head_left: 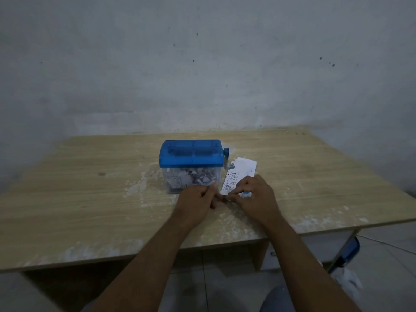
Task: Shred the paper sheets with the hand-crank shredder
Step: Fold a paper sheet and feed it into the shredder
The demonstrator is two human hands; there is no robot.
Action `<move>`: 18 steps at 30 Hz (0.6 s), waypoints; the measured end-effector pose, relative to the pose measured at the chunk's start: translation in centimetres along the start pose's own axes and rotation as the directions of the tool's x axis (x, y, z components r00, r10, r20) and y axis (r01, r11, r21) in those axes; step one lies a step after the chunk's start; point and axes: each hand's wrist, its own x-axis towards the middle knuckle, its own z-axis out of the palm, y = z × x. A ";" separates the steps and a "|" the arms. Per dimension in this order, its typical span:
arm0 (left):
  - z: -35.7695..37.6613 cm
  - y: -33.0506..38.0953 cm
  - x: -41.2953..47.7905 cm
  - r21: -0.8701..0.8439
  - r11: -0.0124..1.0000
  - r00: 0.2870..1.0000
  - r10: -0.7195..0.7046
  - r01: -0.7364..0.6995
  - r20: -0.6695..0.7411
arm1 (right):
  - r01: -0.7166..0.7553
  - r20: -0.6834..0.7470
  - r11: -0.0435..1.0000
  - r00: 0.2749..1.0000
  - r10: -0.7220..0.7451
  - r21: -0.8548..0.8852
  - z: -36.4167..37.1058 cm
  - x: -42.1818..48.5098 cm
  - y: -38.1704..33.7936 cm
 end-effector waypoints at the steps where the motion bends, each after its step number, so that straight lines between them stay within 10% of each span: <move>1: 0.0 0.0 0.0 -0.010 1.000 1.000 -0.002 0.002 -0.002 | 0.002 -0.010 1.000 1.000 -0.002 0.015 0.1 -0.1 -0.1; 18: -0.5 -0.6 0.4 -0.054 0.999 0.997 0.013 -0.009 0.080 | -0.109 0.136 0.934 0.989 0.066 0.340 -0.4 -0.4 -0.8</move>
